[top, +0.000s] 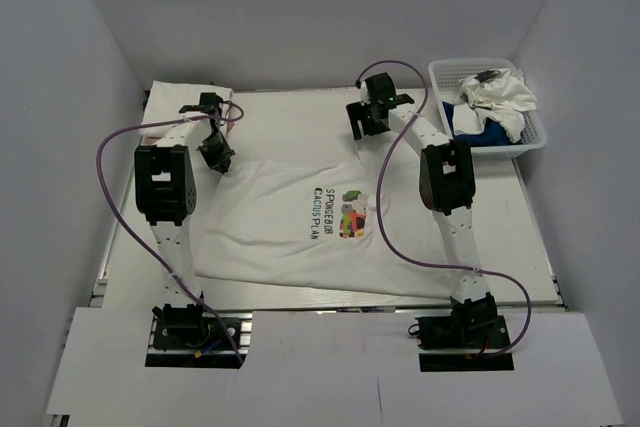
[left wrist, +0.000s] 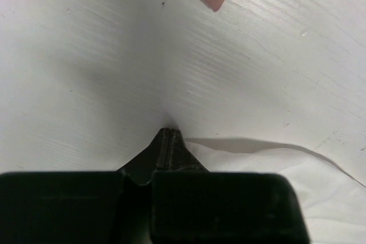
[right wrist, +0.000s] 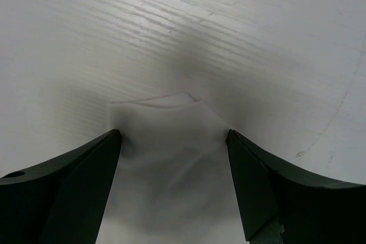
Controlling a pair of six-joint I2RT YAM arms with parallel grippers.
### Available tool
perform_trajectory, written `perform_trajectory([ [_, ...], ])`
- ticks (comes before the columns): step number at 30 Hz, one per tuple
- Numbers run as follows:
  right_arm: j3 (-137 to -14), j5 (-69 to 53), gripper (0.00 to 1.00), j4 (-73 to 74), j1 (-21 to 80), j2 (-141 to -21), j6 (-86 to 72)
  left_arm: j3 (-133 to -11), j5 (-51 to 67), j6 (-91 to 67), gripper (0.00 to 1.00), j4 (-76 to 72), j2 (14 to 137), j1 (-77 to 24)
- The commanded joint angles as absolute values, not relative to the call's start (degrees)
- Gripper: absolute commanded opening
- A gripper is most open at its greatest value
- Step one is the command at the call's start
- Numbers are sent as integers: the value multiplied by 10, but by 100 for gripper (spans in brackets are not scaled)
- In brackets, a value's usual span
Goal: Fold and stack the t-shirts
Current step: Grap the side of the flattened tshirt furthest away from the robot with both arms, then fold the other side of the tshirt into a rectangle
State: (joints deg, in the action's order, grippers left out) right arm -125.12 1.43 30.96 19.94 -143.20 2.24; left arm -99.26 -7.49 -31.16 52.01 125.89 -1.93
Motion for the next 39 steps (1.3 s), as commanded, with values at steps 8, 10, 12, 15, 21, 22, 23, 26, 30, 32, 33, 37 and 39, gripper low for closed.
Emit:
perform_trajectory([
  [8,-1256,8,56,280,201,-1456,24,-974,-76,-298,0,497,1198,-18],
  [10,-1246,6,40,272,200,-1455,30,-974,-81,-293,0,492,1198,-18],
  [12,-1247,10,16,265,202,-1454,32,-979,-81,-293,0,492,1198,-18],
  [15,-1242,34,0,261,201,-1432,28,-997,-76,-287,0,492,1198,-18],
  [21,-1091,80,0,190,204,-1283,-32,-984,-126,-287,0,497,1156,-29],
  [22,-1039,83,0,179,204,-1217,-60,-978,-134,-293,0,497,1146,-29],
  [23,-985,95,0,148,206,-1195,-71,-969,-134,-293,0,497,1135,-29],
  [26,-884,106,0,114,208,-1082,-120,-922,-140,-287,0,468,1086,-29],
  [30,-692,95,0,80,212,-923,-152,-885,-140,-276,0,457,1044,-29],
  [32,-653,94,0,78,216,-848,-163,-868,-140,-276,0,451,1021,-29],
  [33,-611,96,0,91,219,-831,-167,-861,-140,-282,0,442,1013,-29],
  [37,-538,81,0,126,229,-733,-191,-826,-163,-326,0,453,978,-29],
  [39,-521,71,0,135,236,-694,-199,-796,-187,-348,0,469,964,-29],
])
